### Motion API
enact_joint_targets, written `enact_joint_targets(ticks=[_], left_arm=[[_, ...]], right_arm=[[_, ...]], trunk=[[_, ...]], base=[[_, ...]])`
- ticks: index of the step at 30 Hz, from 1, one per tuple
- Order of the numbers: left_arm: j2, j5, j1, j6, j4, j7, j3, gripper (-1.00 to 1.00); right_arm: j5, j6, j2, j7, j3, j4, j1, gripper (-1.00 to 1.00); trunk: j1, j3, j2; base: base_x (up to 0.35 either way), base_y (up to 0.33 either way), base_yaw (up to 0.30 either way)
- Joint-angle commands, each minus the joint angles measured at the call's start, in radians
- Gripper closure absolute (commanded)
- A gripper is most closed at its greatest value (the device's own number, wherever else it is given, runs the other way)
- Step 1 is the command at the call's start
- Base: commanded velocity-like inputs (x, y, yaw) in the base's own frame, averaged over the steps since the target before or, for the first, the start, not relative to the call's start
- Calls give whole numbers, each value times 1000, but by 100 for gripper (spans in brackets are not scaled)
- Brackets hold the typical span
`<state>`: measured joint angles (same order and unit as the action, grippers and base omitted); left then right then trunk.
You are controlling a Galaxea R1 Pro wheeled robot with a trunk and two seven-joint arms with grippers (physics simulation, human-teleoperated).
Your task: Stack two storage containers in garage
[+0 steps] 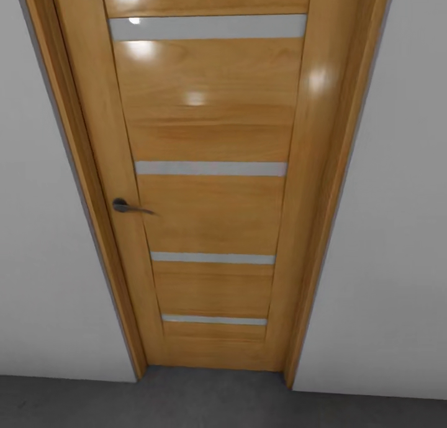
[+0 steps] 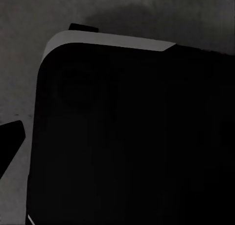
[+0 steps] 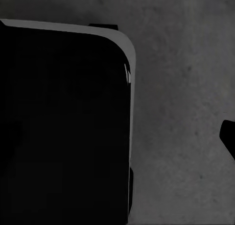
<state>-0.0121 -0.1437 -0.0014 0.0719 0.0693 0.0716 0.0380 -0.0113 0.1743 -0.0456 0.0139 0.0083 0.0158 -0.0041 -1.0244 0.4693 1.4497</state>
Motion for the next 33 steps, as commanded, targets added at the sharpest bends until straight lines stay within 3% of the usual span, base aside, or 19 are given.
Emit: enact_joint_targets(ticks=[1, 25, 33], left_arm=[[0, -8, 0, 2, -1, 5, 3, -100], [0, -8, 0, 2, 0, 5, 3, -100], [0, -8, 0, 2, 0, 5, 3, -100]], right_arm=[[-4, 5, 0, 1, 2, 2, 0, -100], [-4, 4, 0, 1, 2, 2, -1, -100], [-4, 4, 0, 1, 2, 1, 0, -100]], trunk=[[-1, 1, 0], [-1, 1, 0], [-1, 1, 0]], base=[[321, 122, -2], [305, 134, 1], [191, 28, 188]])
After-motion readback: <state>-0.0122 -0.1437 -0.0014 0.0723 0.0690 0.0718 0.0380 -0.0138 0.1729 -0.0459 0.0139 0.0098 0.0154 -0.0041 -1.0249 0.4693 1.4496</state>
